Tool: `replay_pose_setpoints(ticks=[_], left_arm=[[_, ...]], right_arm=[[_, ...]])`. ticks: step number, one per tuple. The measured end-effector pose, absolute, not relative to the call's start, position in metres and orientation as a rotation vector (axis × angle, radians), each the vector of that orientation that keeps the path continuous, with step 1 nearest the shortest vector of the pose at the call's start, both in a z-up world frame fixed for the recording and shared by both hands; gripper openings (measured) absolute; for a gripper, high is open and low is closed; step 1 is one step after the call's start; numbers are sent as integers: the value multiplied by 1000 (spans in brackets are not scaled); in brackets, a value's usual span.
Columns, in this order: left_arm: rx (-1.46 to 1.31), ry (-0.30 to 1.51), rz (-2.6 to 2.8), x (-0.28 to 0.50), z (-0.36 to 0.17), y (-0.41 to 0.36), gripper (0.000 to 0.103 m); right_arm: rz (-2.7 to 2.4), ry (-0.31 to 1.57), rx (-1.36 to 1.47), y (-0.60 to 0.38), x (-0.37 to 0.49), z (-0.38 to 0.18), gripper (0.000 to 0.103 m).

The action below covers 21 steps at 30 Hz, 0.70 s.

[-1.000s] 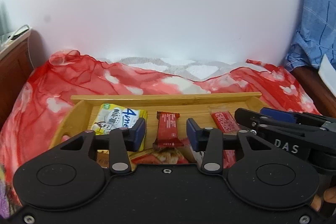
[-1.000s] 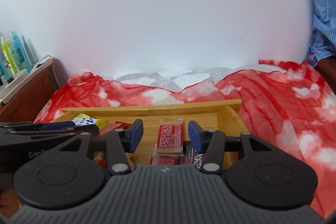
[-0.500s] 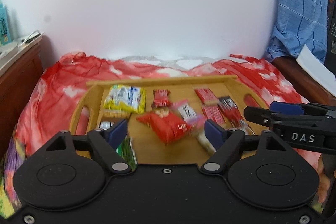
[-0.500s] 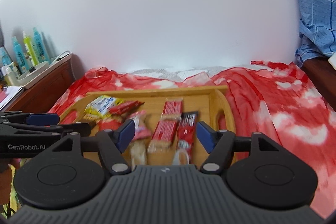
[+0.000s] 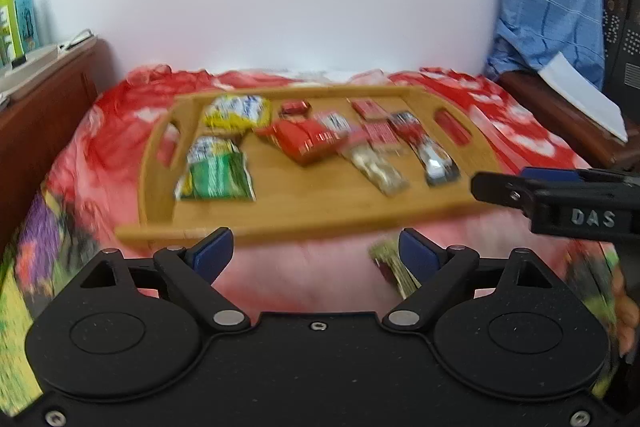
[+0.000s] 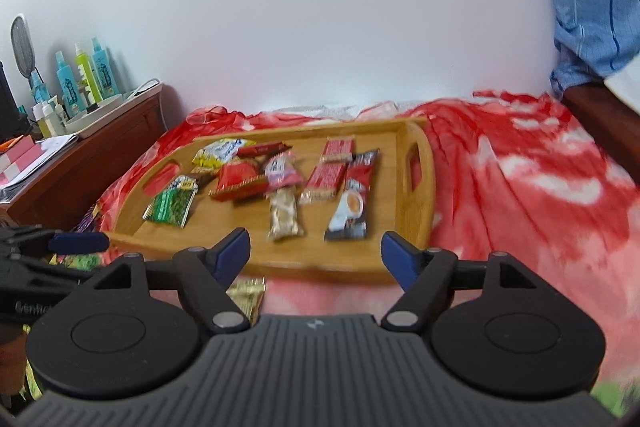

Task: Organize snacks
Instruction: 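Move the left tool to the clear bag while the right tool approaches the gold-wrapped bar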

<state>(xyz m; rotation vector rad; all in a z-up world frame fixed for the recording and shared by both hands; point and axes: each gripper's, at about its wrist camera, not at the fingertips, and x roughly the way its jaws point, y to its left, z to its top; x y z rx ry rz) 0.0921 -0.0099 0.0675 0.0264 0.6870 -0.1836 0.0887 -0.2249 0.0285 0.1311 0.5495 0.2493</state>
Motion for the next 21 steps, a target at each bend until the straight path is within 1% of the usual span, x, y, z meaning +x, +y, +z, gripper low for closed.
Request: replay_pose_setpoints(ticks=[5, 9, 21], left_arm=[[-8, 730, -193, 68, 49, -12, 90], [-12, 763, -200, 55, 35, -18, 90], [72, 744, -277, 34, 22, -40, 93]], right_arm=[[274, 584, 130, -228, 76, 13, 88], [322, 612, 135, -228, 79, 7, 88], [364, 616, 162, -218, 86, 0, 91]])
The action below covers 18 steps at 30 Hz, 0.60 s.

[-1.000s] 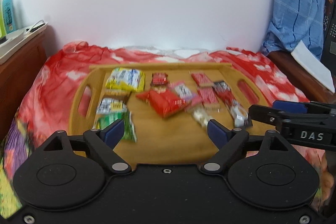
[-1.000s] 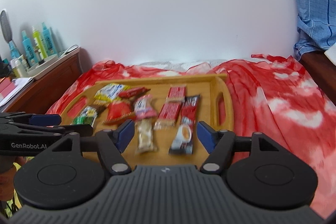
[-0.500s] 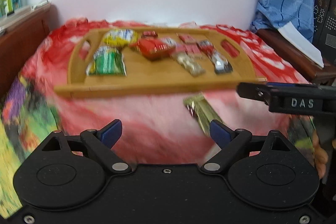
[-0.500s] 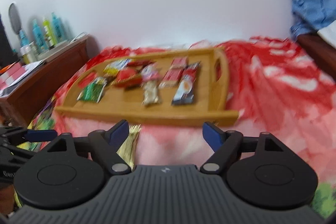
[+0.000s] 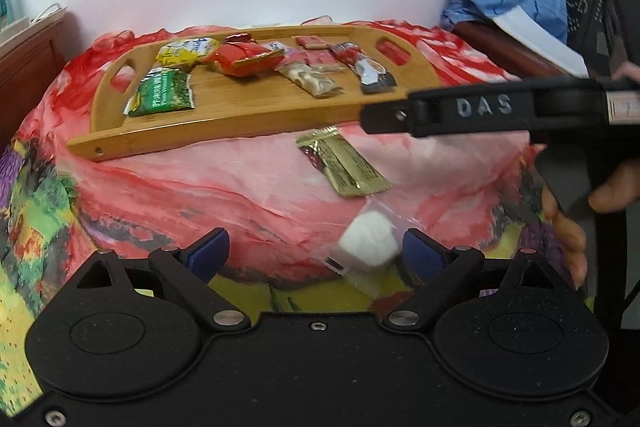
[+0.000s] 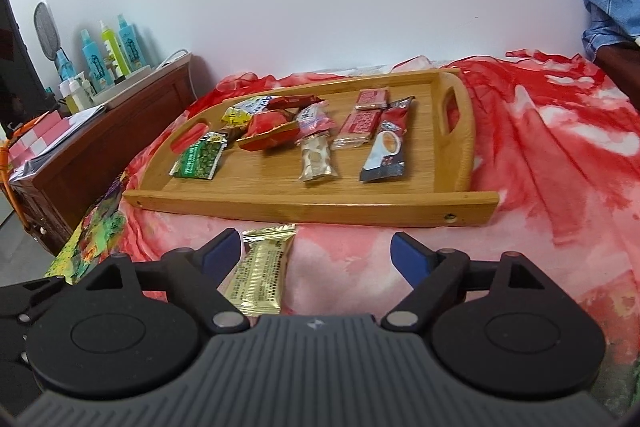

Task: Organize snacks
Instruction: 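Move the left tool to the clear bag while the right tool approaches the gold-wrapped bar, then grasp the clear bag with the left tool while the right tool grasps the gold-wrapped bar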

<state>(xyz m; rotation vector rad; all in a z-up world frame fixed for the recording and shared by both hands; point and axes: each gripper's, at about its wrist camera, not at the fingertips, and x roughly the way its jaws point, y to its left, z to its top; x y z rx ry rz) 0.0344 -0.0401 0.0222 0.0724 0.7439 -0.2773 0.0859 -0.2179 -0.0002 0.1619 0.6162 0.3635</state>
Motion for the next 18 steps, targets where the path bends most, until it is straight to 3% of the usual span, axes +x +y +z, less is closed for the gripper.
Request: replay_pose_setpoints(ticks=[3, 10, 18], left_arm=[[69, 747, -291, 34, 19, -44, 92], [50, 762, -322, 33, 13, -49, 75], [76, 751, -309, 30, 11, -51, 66]], right_arm=[[374, 617, 163, -216, 86, -1, 91], [355, 591, 114, -210, 84, -1, 92], [369, 591, 105, -206, 84, -2, 92]])
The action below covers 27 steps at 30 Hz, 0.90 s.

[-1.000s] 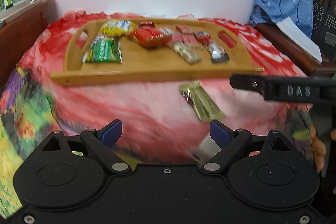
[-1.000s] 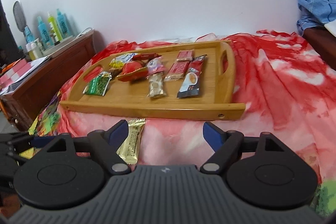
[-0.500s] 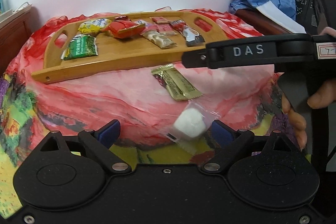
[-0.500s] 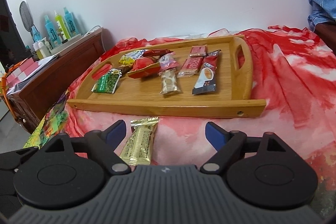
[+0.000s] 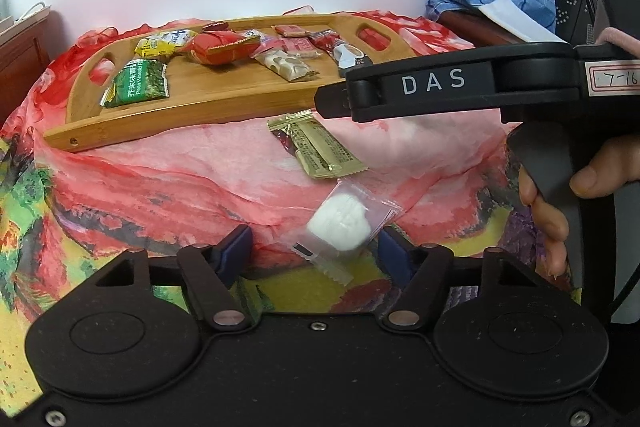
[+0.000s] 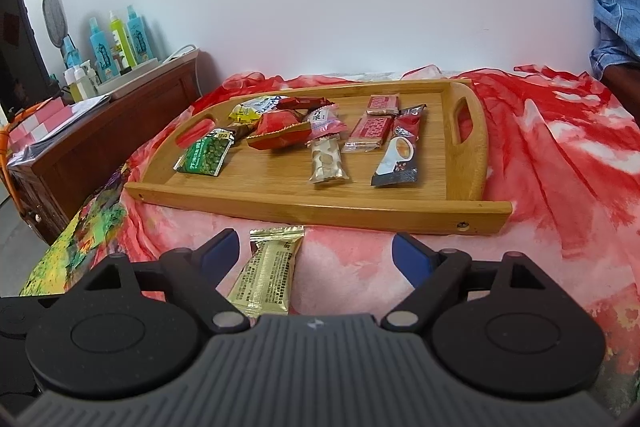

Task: Organize snacks
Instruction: 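Grasp the clear bag with the left tool while the right tool grasps the gold-wrapped bar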

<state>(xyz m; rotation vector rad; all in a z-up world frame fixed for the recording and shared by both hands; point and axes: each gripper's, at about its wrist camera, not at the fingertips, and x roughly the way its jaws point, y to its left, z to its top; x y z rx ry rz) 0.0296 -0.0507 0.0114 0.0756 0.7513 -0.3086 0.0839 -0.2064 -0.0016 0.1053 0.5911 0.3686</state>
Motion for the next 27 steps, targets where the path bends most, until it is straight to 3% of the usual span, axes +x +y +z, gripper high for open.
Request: replay_pose_setpoints(ticks=[4, 11, 13, 27], left_arm=[[72, 745, -300, 27, 12, -49, 55], [96, 724, -318, 19, 10, -52, 53], [95, 718, -321, 17, 10, -53, 46], [150, 617, -355, 14, 21, -66, 47]], right_arm=[[373, 589, 99, -205, 83, -1, 92], [416, 588, 48, -195, 80, -3, 92], [431, 591, 41, -192, 80, -3, 90], [375, 587, 130, -207, 86, -1, 74]])
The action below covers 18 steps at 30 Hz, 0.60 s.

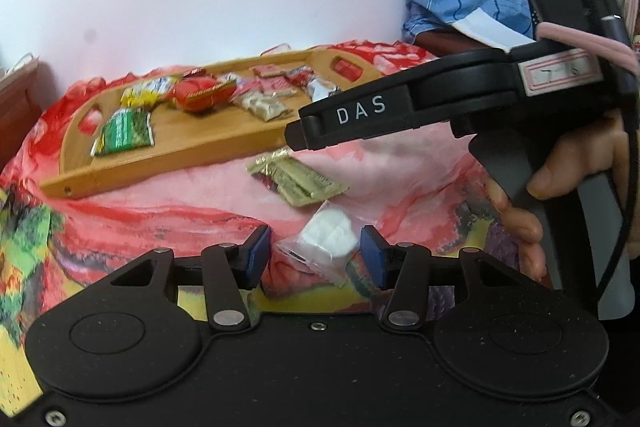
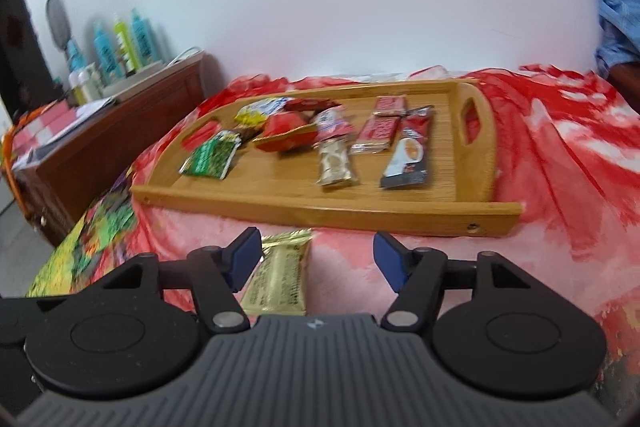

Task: Organize snacks
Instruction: 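Grasp the clear bag with the left tool while the right tool grasps the gold-wrapped bar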

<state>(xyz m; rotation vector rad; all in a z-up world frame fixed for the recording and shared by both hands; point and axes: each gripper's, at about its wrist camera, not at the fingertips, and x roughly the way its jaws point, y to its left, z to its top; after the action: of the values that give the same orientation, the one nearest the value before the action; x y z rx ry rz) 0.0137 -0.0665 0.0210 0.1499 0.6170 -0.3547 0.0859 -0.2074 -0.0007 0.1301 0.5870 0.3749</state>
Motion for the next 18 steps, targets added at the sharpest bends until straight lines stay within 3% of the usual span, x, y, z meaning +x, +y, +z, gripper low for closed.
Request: replay_pose_setpoints(ticks=[9, 18], left_arm=[[241, 575, -396, 5, 24, -77, 53], [132, 697, -390, 27, 15, -70, 35]], right_arm=[[334, 600, 163, -213, 90, -3, 72], [335, 610, 171, -213, 92, -4, 72]])
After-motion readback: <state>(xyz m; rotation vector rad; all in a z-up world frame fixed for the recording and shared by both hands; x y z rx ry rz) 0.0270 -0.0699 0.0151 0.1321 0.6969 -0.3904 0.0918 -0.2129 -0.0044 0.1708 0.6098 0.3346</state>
